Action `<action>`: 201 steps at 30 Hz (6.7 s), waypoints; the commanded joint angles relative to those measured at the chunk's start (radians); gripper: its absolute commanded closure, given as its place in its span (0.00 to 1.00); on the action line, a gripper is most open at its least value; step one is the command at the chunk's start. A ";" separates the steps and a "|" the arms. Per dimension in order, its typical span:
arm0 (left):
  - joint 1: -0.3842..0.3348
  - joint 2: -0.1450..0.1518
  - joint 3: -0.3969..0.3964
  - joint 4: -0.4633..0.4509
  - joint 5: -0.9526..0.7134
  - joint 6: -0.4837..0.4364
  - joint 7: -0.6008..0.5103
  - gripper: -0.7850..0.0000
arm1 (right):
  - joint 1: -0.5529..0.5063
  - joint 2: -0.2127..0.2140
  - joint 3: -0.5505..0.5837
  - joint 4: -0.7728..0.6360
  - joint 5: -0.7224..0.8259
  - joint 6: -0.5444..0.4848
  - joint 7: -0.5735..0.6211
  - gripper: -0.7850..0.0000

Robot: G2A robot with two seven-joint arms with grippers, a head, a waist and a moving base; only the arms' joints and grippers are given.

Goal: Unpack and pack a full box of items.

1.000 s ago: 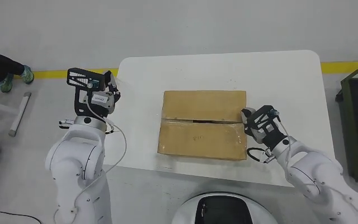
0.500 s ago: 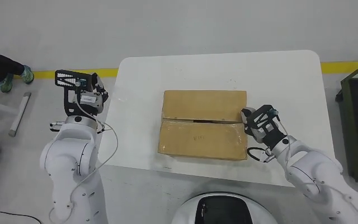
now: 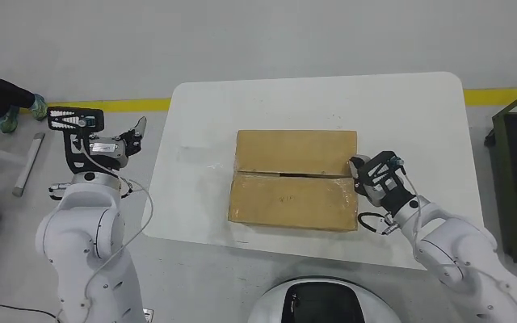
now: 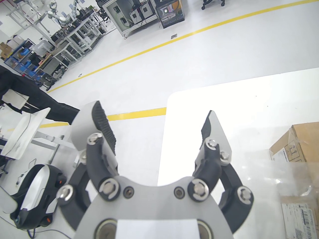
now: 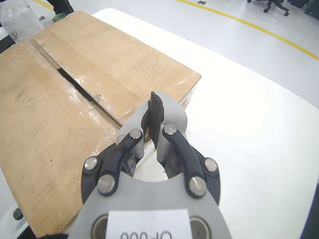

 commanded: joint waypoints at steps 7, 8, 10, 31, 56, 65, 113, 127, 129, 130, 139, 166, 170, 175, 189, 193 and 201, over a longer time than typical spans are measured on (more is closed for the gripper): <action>0.017 0.010 0.009 -0.039 -0.018 -0.026 0.005 0.00 | 0.013 -0.004 0.016 -0.031 0.021 0.045 -0.016 1.00; 0.022 0.010 0.028 -0.048 -0.033 -0.033 0.004 0.00 | 0.015 -0.004 0.023 -0.040 0.022 0.057 -0.019 1.00; 0.039 0.008 0.096 -0.077 -0.059 -0.061 0.003 0.00 | 0.016 -0.004 0.041 -0.059 0.020 0.079 -0.025 1.00; 0.034 -0.015 0.750 0.032 0.194 -0.156 0.061 0.00 | -0.183 0.000 0.296 -0.099 0.039 0.133 -0.063 1.00; -0.062 -0.024 0.777 0.174 0.458 -0.169 0.135 0.00 | -0.120 0.017 0.352 -0.199 -0.133 -0.074 -0.084 0.00; -0.090 -0.033 0.799 0.216 0.485 -0.181 0.141 0.00 | -0.008 0.038 0.472 -0.245 -0.168 -0.243 -0.027 0.00; -0.535 -0.133 0.874 0.593 0.540 -0.033 0.298 0.00 | -0.008 0.038 0.472 -0.245 -0.168 -0.243 -0.027 0.00; -0.627 -0.172 0.914 0.748 0.577 0.021 0.324 0.00 | -0.008 0.038 0.472 -0.245 -0.168 -0.243 -0.027 0.00; -0.635 -0.177 0.922 0.769 0.589 0.017 0.326 0.00 | -0.008 0.038 0.472 -0.245 -0.168 -0.243 -0.027 0.00; -0.638 -0.179 0.926 0.783 0.594 0.014 0.327 0.00 | -0.008 0.038 0.472 -0.245 -0.168 -0.243 -0.027 0.00; -0.652 -0.195 0.937 0.853 0.626 0.013 0.341 0.00 | -0.008 0.038 0.472 -0.245 -0.168 -0.243 -0.027 0.00; -0.458 -0.163 0.750 0.562 0.632 -0.058 0.291 0.00 | -0.062 0.017 0.422 -0.133 0.031 -0.013 -0.047 0.00; -0.414 -0.157 0.724 0.486 0.628 -0.073 0.281 0.00 | -0.061 0.009 0.392 -0.039 0.139 0.034 -0.091 0.00; -0.332 -0.149 0.665 0.358 0.591 -0.081 0.248 0.00 | -0.040 0.004 0.357 0.042 0.254 -0.005 -0.128 0.80; 0.107 -0.106 0.413 -0.065 0.306 -0.279 0.175 0.00 | 0.061 0.026 0.330 0.153 0.600 -0.367 0.039 1.00; 0.195 -0.104 0.389 -0.128 0.232 -0.255 0.135 0.00 | 0.079 0.038 0.307 0.179 0.711 -0.474 0.150 1.00; 0.257 -0.099 0.394 -0.135 0.222 -0.163 0.178 0.00 | 0.106 0.052 0.277 0.199 0.782 -0.536 0.272 1.00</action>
